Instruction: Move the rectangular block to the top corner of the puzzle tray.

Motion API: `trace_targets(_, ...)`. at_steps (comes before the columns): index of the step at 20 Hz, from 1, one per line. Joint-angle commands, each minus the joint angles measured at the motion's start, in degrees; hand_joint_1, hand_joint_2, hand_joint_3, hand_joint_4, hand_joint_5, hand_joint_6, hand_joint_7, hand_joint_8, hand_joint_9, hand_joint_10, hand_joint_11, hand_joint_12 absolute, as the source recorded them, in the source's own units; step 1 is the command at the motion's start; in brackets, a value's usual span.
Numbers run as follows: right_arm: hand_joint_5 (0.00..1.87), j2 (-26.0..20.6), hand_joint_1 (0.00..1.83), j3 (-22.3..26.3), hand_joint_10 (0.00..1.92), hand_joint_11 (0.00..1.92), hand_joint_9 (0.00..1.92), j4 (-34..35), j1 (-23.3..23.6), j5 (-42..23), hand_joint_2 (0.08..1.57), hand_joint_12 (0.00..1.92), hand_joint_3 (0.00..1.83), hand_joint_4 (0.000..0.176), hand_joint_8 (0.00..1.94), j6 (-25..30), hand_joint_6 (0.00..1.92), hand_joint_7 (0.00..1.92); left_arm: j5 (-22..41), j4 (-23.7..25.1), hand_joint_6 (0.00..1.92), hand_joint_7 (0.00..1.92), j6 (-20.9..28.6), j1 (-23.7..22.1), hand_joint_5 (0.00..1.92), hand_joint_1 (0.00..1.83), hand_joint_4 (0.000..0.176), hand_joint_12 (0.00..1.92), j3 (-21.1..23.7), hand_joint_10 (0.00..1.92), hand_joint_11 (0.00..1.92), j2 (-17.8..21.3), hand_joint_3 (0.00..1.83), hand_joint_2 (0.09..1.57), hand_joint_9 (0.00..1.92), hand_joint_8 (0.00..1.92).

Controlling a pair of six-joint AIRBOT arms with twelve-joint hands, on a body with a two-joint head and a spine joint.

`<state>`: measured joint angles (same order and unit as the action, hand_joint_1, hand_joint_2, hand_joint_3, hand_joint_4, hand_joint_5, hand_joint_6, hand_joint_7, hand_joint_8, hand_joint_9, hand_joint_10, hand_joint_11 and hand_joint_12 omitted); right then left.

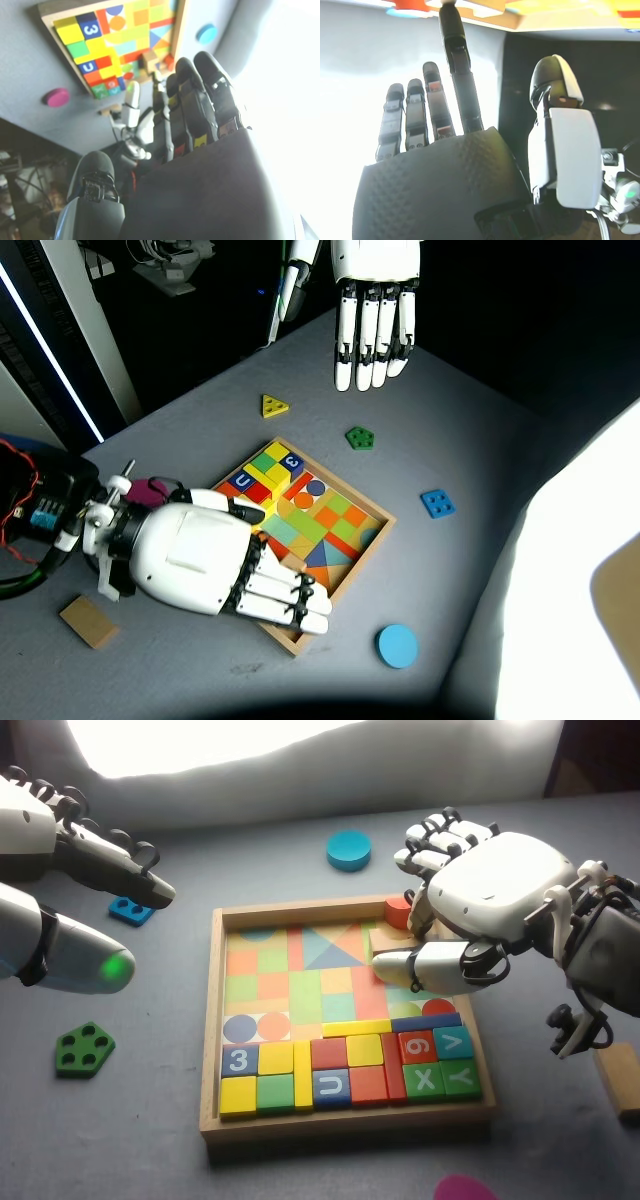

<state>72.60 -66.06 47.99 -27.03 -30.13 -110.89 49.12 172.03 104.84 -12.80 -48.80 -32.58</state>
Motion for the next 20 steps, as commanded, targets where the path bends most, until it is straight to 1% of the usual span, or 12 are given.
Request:
trace_targets(1, 0.94, -0.3, 0.00, -0.5, 0.01, 0.02, 0.01, -0.7, 0.2, -1.9, 1.13, 0.01, 0.00, 0.000, 0.01, -0.3, 0.07, 0.22, -4.9, 0.5, 0.00, 0.34, 0.0, -0.4, 0.29, 0.00, 0.052, 0.96, -0.1, 0.00, 0.04, 0.3, 0.00, 1.26, 0.40, 0.00)
trace_targets(4, 0.93, -0.2, 0.00, -1.5, 0.01, 0.02, 0.02, -0.7, 0.1, -1.7, 1.13, 0.01, 0.00, 0.000, 0.00, 0.0, 0.07, 0.21, -4.9, 0.5, 0.00, 0.35, 0.0, -0.4, 0.29, 0.02, 0.050, 0.96, -0.1, 0.00, 0.04, 0.3, 0.00, 1.26, 0.40, 0.00)
trace_targets(5, 0.93, -0.1, 0.00, -1.9, 0.00, 0.00, 0.01, -0.7, 0.1, -1.7, 1.13, 0.00, 0.00, 0.000, 0.01, 0.2, 0.07, 0.21, -4.9, 0.5, 0.00, 0.35, 0.0, -0.4, 0.29, 0.03, 0.052, 0.96, -0.1, 0.00, 0.03, 0.3, 0.00, 1.25, 0.40, 0.00)
trace_targets(6, 0.92, 0.0, 0.00, -2.3, 0.00, 0.00, 0.00, -0.7, 0.1, -1.6, 1.14, 0.00, 0.00, 0.000, 0.01, 0.3, 0.06, 0.22, -4.9, 0.5, 0.00, 0.35, 0.0, -0.4, 0.29, 0.04, 0.049, 0.96, -0.1, 0.00, 0.03, 0.3, 0.00, 1.25, 0.39, 0.00)
trace_targets(7, 0.92, 0.3, 0.00, -3.0, 0.00, 0.00, 0.00, -0.7, 0.1, -1.5, 1.13, 0.00, 0.00, 0.000, 0.00, 0.5, 0.06, 0.21, -4.9, 0.5, 0.00, 0.35, 0.0, -0.4, 0.28, 0.04, 0.052, 0.96, -0.1, 0.00, 0.03, 0.3, 0.00, 1.25, 0.39, 0.00)
trace_targets(9, 0.92, 0.7, 0.00, -4.4, 0.00, 0.00, 0.01, -0.7, 0.1, -1.3, 1.14, 0.00, 0.00, 0.000, 0.00, 0.9, 0.06, 0.21, -4.9, 0.5, 0.00, 0.35, 0.0, -0.4, 0.28, 0.00, 0.051, 0.96, -0.1, 0.00, 0.04, 0.3, 0.00, 1.25, 0.40, 0.00)
trace_targets(11, 0.92, 1.2, 0.00, -5.5, 0.01, 0.00, 0.02, -0.7, 0.1, -1.3, 1.13, 0.00, 0.00, 0.000, 0.00, 1.1, 0.06, 0.21, -4.9, 0.5, 0.00, 0.33, 0.0, -0.4, 0.27, 0.00, 0.054, 0.96, -0.1, 0.00, 0.02, 0.3, 0.00, 1.26, 0.38, 0.00)
trace_targets(18, 0.93, 3.1, 0.00, -8.7, 0.01, 0.01, 0.02, -0.7, 0.8, -1.3, 1.14, 0.01, 0.00, 0.000, 0.01, 1.1, 0.06, 0.24, -4.9, 0.5, 0.00, 0.35, 0.0, -0.4, 0.27, 0.00, 0.051, 0.98, 0.0, 0.01, 0.04, 0.3, 0.00, 1.25, 0.40, 0.00)
trace_targets(20, 0.93, 3.6, 0.00, -9.5, 0.01, 0.01, 0.03, -0.9, 1.3, -1.3, 1.13, 0.02, 0.00, 0.000, 0.01, 1.1, 0.07, 0.23, -4.9, 0.5, 0.00, 0.34, 0.0, -0.4, 0.26, 0.00, 0.047, 0.97, 0.0, 0.00, 0.03, 0.3, 0.00, 1.26, 0.39, 0.00)
